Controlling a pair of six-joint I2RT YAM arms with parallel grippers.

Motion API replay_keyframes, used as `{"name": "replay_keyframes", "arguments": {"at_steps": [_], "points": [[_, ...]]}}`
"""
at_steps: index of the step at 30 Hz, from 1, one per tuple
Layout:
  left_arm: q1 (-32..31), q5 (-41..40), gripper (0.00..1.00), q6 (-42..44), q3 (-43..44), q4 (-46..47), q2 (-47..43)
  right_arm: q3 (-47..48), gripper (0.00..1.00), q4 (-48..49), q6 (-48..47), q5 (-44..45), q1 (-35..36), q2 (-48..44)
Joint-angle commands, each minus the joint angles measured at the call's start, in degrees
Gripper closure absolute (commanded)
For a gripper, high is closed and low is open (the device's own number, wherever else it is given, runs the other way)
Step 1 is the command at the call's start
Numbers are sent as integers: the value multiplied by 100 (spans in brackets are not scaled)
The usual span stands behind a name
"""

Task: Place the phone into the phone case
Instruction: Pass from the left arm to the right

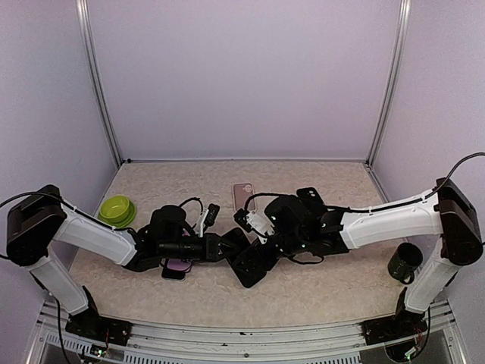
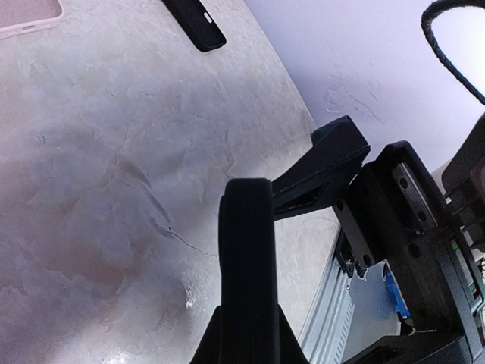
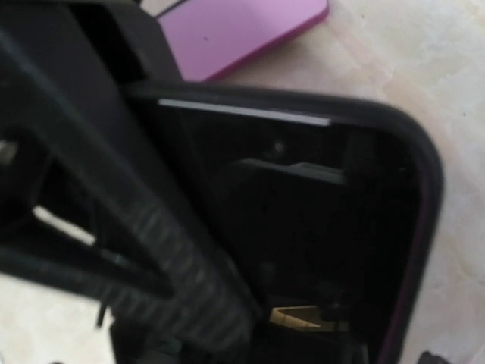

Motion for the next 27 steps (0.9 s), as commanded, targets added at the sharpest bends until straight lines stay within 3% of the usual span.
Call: {"name": "replay_keyframes", "arguments": {"at_steps": [1, 27], "points": [[-76, -127, 100, -125, 241, 315, -5, 308, 0, -186, 83, 443, 119, 212], [-45, -446, 100, -275, 190, 283, -75, 671, 0, -357, 342, 865, 242, 622]]}}
